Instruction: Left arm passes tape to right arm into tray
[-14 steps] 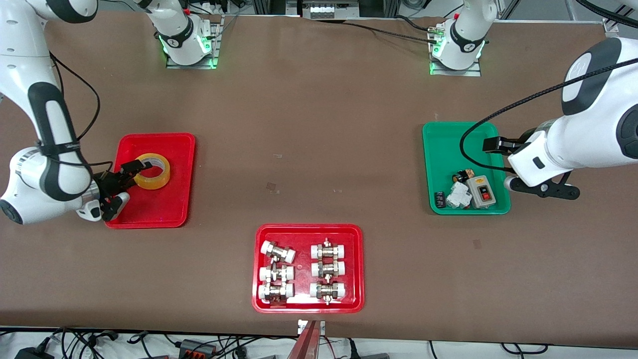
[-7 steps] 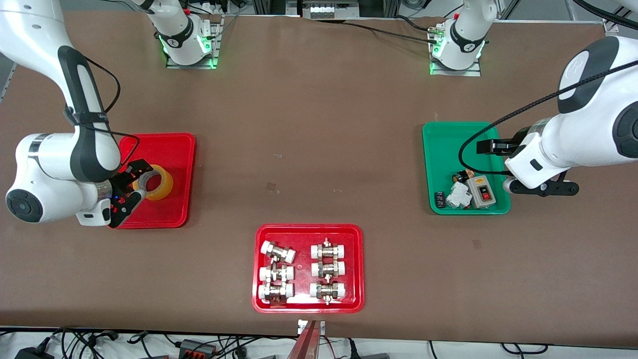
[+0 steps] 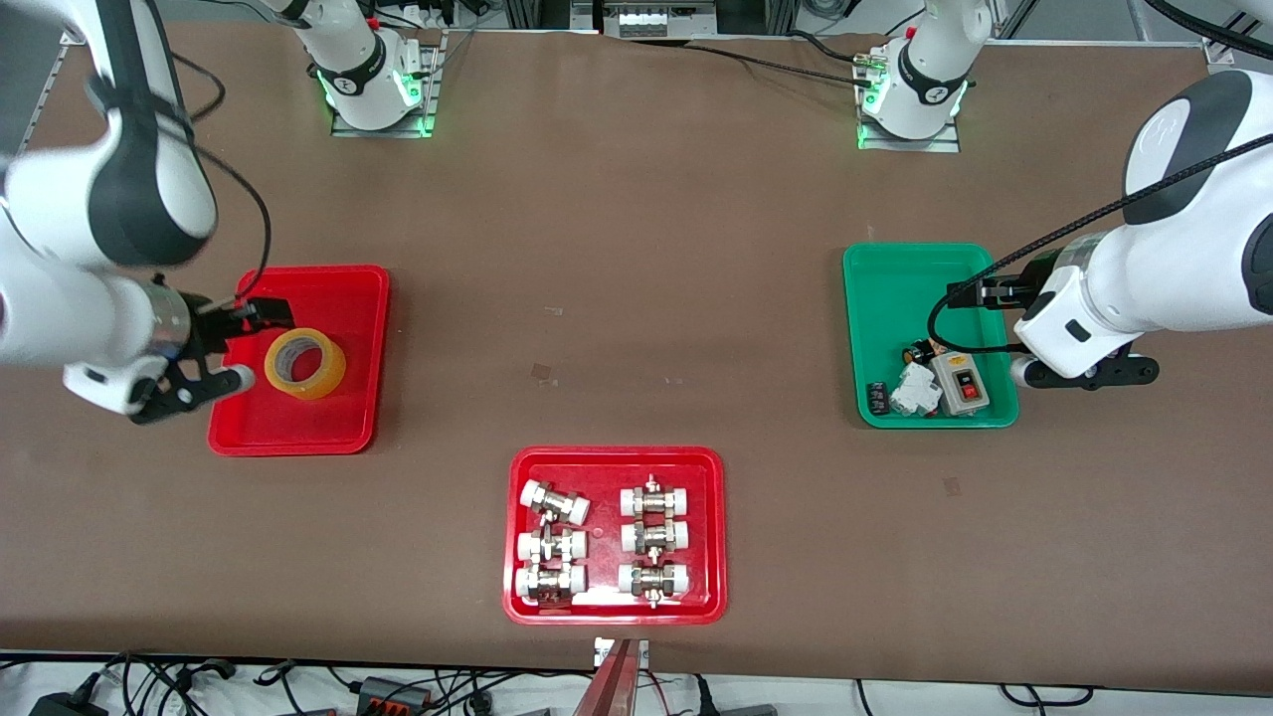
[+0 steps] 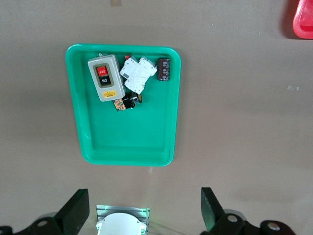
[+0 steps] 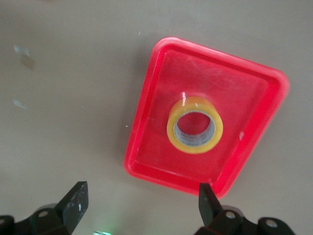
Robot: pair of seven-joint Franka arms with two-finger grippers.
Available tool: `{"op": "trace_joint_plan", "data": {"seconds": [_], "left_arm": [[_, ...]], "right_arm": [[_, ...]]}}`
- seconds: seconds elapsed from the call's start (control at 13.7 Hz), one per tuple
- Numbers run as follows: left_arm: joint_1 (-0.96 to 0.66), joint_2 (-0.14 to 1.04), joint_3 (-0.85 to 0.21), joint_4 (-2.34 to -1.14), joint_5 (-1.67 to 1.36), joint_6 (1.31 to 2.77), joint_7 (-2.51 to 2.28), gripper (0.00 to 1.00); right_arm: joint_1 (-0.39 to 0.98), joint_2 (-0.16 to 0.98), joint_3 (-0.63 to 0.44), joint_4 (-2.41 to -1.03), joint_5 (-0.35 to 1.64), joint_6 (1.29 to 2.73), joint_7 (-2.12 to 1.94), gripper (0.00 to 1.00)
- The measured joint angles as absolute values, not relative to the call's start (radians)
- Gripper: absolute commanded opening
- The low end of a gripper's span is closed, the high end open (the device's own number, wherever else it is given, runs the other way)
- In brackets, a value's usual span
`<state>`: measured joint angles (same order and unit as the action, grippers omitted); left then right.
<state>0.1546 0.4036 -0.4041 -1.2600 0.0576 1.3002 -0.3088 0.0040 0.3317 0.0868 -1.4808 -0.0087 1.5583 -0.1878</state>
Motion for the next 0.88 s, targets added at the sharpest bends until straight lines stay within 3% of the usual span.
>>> {"op": "trace_joint_plan", "data": {"seconds": [0.37, 0.66, 0.88], "left_arm": [[0.169, 0.355, -0.404, -1.334, 0.058, 1.343, -0.306, 1.00], [0.224, 0.292, -0.400, -1.426, 0.058, 1.394, -0.248, 1.00], [0.187, 0.252, -0.316, -1.432, 0.058, 1.427, -0.255, 1.00]], "right_arm": [[0.023, 0.151, 0.087, -1.517, -0.009, 1.502, 0.016, 1.00], [0.024, 0.029, 0.087, -1.634, 0.006, 1.568, 0.048, 1.00], [0.023, -0.009, 0.082, -1.664, 0.018, 1.596, 0.051, 1.00]]}}
